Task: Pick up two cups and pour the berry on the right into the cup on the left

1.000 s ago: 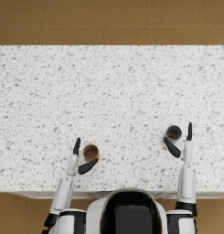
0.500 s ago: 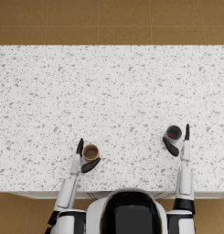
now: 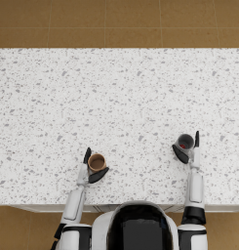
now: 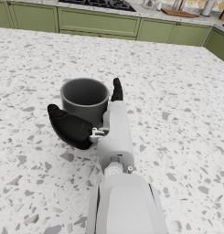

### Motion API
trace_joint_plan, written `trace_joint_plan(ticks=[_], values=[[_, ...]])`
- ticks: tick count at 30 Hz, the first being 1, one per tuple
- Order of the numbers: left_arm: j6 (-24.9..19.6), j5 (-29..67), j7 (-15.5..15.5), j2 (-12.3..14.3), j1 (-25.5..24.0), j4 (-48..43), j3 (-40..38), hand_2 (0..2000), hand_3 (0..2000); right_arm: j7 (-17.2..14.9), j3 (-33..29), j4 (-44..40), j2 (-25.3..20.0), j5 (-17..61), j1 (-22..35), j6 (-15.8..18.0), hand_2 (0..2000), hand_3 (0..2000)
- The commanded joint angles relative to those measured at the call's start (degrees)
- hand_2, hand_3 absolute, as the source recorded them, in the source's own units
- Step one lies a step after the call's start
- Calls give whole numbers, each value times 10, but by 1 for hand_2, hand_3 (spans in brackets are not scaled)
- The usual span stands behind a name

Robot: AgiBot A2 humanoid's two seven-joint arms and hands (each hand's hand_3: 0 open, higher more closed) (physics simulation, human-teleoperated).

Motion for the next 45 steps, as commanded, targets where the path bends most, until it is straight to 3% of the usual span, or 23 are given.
trace_joint_plan(ticks=[1,6,7,8,9,10,11,14,17,24,31,32,33,35,45], values=[[0,0,0,4,7,11,7,0,0,0,0,-30,-1,0,20,0,0,0],[-1,0,-1,9,10,13,6,0,0,1,-5,-38,-6,0,26,10,0,0],[0,0,-1,7,4,4,0,0,0,1,-16,-25,-7,0,17,11,1361,327],[0,0,-1,9,7,11,0,1361,327,0,-12,-22,-8,0,21,31,2000,653],[-2,0,-1,9,4,6,-1,2000,653,-1,-14,-17,-9,0,20,48,2000,980],[-4,0,-1,8,0,5,-1,2000,980,-2,-15,-9,-10,0,17,60,2000,1280],[-6,0,-1,9,-2,5,1,2000,1280,0,-14,-6,-11,0,17,59,2000,1280],[-2,0,-3,13,1,-22,7,2000,1280,2,-11,29,-14,0,7,51,2000,1280],[-5,0,-2,25,15,-72,15,2000,1280,3,14,120,-17,0,-10,46,2000,1280],[-11,18,-2,72,79,-56,60,2000,1280,3,80,291,-23,0,-20,42,2000,1280],[-12,144,-2,116,138,-5,88,2000,1280,4,134,328,-57,127,40,53,2000,1280],[-12,162,-2,100,110,-26,76,2000,1280,3,133,329,-61,145,47,54,2000,1280],[-12,180,-1,121,144,-3,90,2000,1280,3,137,329,-62,164,52,56,2000,1280],[-13,211,-1,128,153,-1,93,2000,1280,3,141,328,-67,200,59,58,2000,1280],[-17,243,-1,153,184,35,105,2000,1280,3,183,363,-86,383,81,60,2000,1280]])
